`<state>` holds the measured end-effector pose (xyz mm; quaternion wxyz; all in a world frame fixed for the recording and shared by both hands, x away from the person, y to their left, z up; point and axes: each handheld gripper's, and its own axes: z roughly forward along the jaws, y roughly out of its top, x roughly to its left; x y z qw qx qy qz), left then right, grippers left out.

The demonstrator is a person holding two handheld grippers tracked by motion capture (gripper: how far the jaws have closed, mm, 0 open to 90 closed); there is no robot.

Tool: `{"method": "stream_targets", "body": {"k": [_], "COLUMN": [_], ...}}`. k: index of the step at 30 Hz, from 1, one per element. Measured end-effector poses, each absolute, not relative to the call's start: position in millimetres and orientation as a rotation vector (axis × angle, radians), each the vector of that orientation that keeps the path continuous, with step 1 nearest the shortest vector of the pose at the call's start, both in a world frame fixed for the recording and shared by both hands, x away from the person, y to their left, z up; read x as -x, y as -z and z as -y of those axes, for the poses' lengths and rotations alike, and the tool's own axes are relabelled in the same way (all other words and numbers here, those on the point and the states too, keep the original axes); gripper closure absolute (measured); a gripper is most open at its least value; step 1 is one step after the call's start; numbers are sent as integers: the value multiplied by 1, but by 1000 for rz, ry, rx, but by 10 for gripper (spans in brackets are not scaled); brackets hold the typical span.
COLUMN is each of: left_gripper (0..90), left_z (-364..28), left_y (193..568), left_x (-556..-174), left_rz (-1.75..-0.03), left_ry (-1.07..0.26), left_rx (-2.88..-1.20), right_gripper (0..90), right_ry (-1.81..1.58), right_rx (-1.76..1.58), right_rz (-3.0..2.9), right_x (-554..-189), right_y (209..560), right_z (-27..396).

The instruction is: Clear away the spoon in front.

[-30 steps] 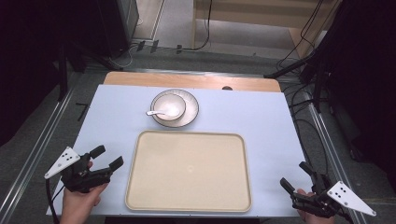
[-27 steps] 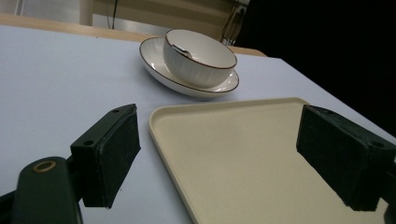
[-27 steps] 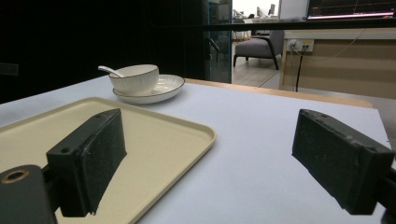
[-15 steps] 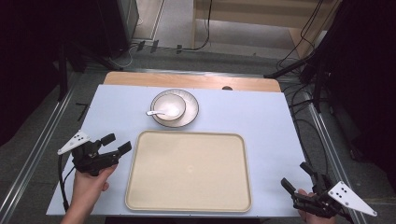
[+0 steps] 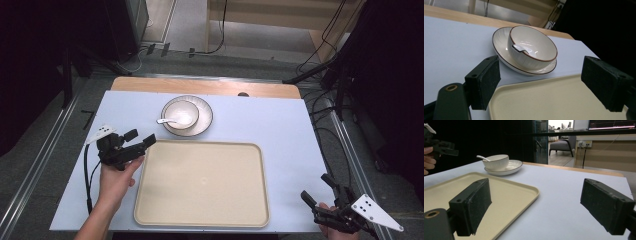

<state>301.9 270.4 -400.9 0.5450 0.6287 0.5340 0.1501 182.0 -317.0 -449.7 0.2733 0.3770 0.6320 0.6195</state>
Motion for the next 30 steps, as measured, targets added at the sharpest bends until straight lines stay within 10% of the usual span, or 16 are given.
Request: {"method": "stream_targets", "body": {"k": [30], "left_gripper": [495], "left_z": [-252], "left_y": [428], "left_x": [-366], "left_rz": [-1518], "left_ry": [-65], "left_rx": [-1205], "right_gripper": [100], "right_ry": [-1673], "right_rx": [-1020], "right_rz": [-1696], "right_x": [-183], "right_y": [451], "right_z": [319]}}
